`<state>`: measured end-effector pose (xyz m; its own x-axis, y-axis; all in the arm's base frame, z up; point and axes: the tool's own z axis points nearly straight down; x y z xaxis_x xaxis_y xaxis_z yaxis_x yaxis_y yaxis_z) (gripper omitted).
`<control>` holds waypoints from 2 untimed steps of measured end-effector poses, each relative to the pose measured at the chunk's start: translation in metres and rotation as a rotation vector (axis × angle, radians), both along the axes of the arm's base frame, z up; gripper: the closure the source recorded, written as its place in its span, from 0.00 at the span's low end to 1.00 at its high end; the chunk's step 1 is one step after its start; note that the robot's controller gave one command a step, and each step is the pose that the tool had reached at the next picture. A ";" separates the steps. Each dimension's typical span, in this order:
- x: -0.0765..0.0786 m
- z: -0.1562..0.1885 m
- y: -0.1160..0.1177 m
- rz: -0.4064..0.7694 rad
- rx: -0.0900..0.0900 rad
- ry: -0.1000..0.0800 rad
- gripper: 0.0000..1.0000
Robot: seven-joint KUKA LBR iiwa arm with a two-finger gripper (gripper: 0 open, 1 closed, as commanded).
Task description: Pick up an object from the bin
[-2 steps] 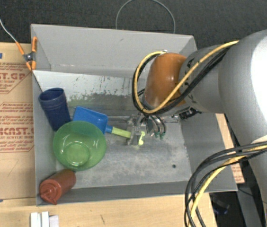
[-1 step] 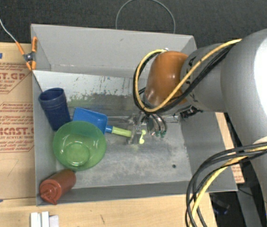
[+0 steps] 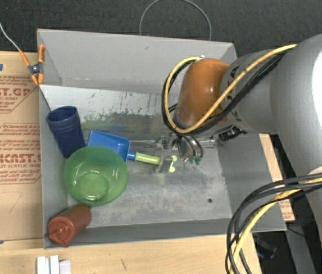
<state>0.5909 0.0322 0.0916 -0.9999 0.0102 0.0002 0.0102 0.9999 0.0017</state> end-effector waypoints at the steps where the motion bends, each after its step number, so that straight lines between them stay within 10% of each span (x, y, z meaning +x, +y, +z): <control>1: 0.000 0.027 0.000 0.000 0.001 -0.003 1.00; 2: 0.003 0.037 0.000 0.000 0.001 -0.011 1.00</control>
Offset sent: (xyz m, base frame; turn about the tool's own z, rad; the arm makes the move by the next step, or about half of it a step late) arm -0.0002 0.0002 0.0008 0.0000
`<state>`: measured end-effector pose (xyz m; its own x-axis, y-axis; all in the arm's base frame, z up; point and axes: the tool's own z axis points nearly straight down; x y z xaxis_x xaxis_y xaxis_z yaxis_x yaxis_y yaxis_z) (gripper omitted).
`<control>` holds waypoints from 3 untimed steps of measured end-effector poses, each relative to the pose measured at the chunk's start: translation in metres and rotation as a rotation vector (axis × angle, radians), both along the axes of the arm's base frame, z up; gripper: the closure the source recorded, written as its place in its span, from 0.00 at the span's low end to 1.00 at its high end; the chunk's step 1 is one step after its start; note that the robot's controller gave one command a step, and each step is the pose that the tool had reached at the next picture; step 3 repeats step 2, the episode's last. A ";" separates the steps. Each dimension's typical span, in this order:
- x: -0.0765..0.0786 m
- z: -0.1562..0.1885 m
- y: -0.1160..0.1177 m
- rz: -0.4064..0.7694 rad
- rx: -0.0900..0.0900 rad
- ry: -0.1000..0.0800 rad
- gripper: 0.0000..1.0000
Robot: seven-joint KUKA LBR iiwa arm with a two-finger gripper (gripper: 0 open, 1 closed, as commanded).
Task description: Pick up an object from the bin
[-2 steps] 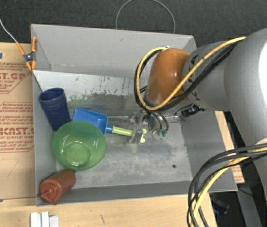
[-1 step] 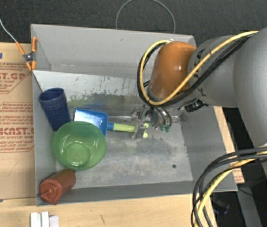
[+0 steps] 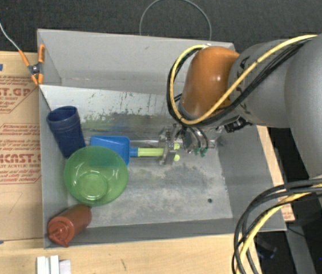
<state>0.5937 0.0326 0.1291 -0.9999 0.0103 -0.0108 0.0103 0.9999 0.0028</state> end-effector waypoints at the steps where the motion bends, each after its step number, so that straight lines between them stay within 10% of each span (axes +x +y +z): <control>1: -0.001 0.000 0.000 0.000 0.000 0.004 1.00; 3: -0.001 0.006 0.000 0.000 0.000 0.005 1.00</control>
Offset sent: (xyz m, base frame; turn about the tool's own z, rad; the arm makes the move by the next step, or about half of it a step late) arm 0.0002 0.0000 0.0186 0.0000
